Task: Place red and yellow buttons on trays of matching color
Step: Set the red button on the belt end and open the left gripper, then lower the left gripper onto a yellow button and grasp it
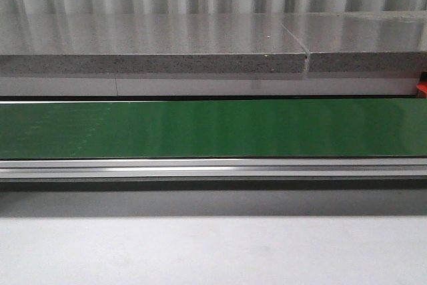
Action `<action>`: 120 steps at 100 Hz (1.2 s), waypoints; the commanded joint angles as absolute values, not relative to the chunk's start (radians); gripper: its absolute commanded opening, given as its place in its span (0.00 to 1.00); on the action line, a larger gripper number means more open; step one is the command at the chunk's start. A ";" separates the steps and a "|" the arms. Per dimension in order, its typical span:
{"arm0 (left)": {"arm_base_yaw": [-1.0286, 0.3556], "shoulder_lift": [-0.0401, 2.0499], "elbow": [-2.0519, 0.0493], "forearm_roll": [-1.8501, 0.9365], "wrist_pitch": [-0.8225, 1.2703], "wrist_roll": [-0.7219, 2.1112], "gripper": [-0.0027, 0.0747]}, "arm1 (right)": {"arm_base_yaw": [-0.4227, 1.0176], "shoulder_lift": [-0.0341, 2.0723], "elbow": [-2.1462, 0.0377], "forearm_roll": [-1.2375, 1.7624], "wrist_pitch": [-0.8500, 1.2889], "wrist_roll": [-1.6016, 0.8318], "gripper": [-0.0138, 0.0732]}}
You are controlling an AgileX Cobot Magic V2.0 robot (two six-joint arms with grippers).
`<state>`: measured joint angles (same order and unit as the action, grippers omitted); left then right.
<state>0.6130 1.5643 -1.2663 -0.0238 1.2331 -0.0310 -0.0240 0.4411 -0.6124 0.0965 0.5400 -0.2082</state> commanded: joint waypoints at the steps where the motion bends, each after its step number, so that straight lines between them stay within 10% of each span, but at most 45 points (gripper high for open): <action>1: 0.625 1.567 -1.291 -0.033 1.269 -0.032 0.74 | -0.025 0.447 -0.638 0.090 0.471 -0.217 0.08; 82: 0.668 1.776 -1.291 -0.019 1.231 -0.032 0.73 | -0.025 0.447 -0.638 0.090 0.471 -0.217 0.08; 120: 0.668 1.786 -1.293 -0.019 1.181 -0.032 0.36 | -0.025 0.447 -0.638 0.090 0.471 -0.217 0.08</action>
<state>0.6661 1.8302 -1.2663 -0.0132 1.1840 -0.0310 -0.0240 0.4411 -0.6124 0.0965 0.5400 -0.2082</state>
